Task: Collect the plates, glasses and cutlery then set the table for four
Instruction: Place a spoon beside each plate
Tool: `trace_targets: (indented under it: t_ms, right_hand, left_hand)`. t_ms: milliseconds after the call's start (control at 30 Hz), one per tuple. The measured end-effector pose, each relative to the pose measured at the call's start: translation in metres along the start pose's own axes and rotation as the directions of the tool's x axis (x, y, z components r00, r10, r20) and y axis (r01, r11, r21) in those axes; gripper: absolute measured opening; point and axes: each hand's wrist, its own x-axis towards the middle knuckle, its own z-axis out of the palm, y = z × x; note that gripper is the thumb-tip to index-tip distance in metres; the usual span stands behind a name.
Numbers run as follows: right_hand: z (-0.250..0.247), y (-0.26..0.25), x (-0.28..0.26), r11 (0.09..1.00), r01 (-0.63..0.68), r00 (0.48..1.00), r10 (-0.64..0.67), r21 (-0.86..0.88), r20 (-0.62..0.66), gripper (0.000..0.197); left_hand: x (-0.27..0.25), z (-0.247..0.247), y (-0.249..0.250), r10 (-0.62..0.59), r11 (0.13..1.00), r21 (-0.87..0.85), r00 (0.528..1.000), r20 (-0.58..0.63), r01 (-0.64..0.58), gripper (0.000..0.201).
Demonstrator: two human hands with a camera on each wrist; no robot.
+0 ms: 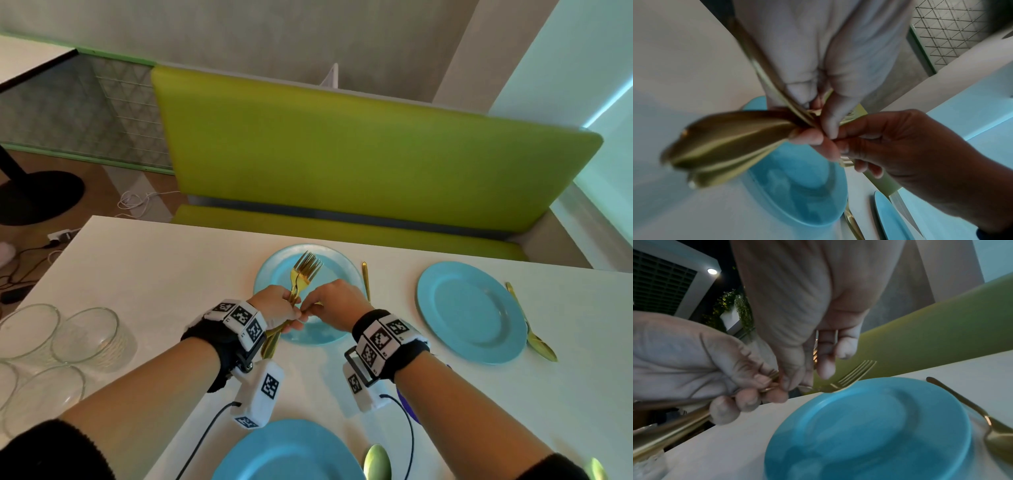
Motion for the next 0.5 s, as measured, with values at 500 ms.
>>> trace_targets:
  t_ms: [500]
  right_hand:
    - [-0.012,0.105,-0.033,0.763,-0.577,0.792,0.610,0.290,-0.029,0.018]
  left_hand:
    - [0.001,-0.014,0.002,-0.031,0.993,-0.122,0.977,-0.210,0.005,0.028]
